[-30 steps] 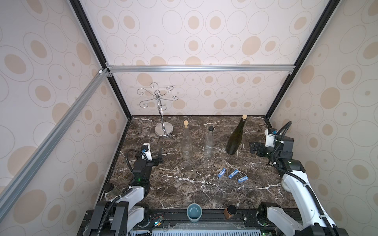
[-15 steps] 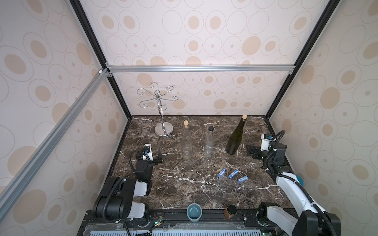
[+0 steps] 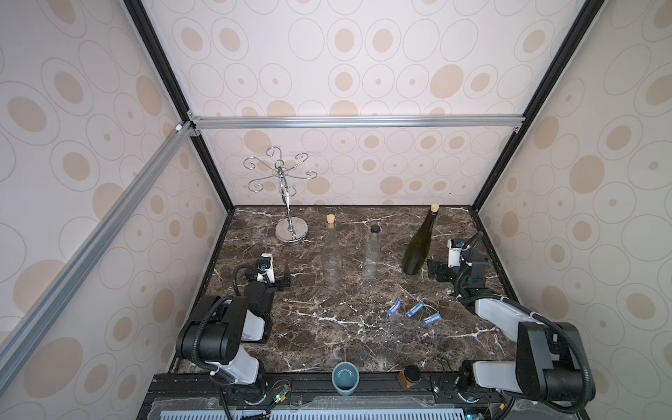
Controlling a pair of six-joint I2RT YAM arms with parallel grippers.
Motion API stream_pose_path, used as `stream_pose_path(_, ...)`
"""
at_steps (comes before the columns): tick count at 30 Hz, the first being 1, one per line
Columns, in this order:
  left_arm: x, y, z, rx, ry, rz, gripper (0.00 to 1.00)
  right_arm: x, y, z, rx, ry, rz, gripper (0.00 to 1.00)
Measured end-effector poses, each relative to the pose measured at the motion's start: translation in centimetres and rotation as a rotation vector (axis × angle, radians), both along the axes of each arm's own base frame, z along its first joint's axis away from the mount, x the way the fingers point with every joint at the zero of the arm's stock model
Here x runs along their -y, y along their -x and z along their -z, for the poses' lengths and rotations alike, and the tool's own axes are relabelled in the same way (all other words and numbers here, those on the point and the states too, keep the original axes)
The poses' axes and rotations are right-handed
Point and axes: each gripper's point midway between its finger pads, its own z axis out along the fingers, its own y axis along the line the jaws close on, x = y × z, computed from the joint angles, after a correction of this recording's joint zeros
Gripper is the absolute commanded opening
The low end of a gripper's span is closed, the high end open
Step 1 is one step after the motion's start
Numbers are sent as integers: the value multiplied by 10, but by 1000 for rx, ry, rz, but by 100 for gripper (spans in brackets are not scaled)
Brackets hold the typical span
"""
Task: Remove the label from the bottle
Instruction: Reset both arms
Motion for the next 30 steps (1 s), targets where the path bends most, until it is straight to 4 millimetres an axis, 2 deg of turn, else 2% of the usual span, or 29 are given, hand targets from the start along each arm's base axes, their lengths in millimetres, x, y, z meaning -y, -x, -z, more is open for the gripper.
stream_pose_path(6,2,-2,1,-6,7,56,100,4,1,20,24,30,32,99)
stream_pose_path(12,8,-1,2,-10,10,97,100,-6,-8,32,41,73,14,99)
stream_pose_path(23,9,-1,2,-10,11,101,100,2,-10,31,78,64,30,100)
stream_pose_path(30,9,-1,1,-9,11,98,100,0,-10,31,78,57,18,100)
